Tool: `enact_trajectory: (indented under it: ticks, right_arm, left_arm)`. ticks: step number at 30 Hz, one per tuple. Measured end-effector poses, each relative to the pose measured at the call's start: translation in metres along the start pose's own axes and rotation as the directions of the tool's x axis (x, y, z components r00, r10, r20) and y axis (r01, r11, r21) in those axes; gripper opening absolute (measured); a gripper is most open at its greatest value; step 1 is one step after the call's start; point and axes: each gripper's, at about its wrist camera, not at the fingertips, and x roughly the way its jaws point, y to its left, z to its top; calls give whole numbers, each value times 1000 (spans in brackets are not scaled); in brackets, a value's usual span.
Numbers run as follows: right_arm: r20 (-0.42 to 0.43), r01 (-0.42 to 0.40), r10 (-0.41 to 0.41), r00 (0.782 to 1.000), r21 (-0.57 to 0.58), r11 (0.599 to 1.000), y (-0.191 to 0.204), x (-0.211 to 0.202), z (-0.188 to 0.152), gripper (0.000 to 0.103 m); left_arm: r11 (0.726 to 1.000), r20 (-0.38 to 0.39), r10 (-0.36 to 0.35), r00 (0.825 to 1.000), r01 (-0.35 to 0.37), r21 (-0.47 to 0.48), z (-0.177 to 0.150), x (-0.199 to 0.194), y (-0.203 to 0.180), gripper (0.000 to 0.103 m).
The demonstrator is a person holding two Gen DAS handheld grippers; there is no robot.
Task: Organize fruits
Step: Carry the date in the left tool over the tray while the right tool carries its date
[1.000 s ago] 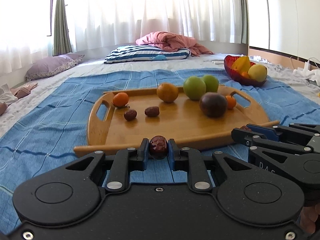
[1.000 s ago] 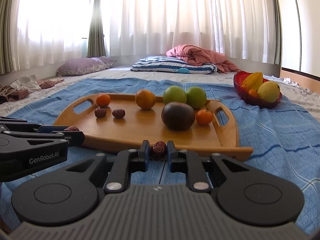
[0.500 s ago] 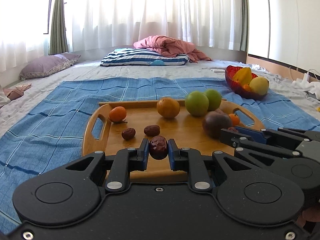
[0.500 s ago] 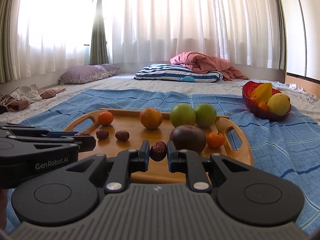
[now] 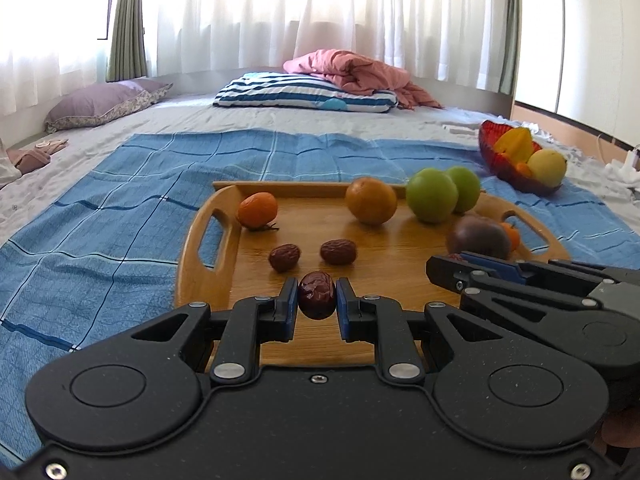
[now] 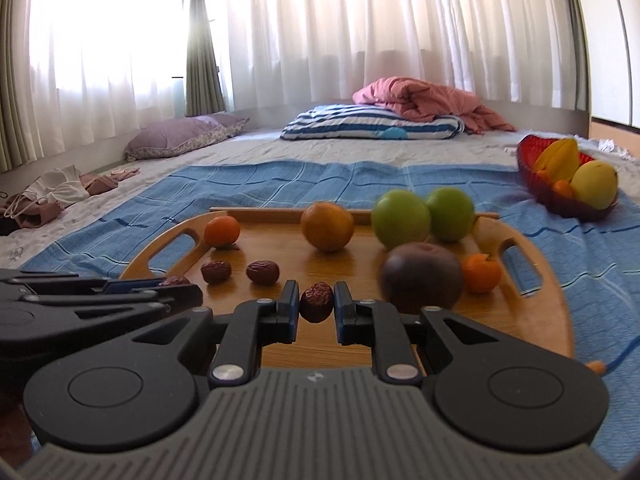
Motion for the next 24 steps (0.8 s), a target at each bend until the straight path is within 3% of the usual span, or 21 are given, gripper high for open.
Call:
enact_trajectory:
  ticks: [7,24]
  right_arm:
    - [-28,-12,12,1000,28,1000,4,19,2,22]
    - [-104,56,-51,993,43,997,4,38,-3,22]
  left_arm:
    - [1000,-23,-5,1000,4,-22,0,15,11,19]
    - [1000,-50,-1,999,0,-13,-2,34,9,19]
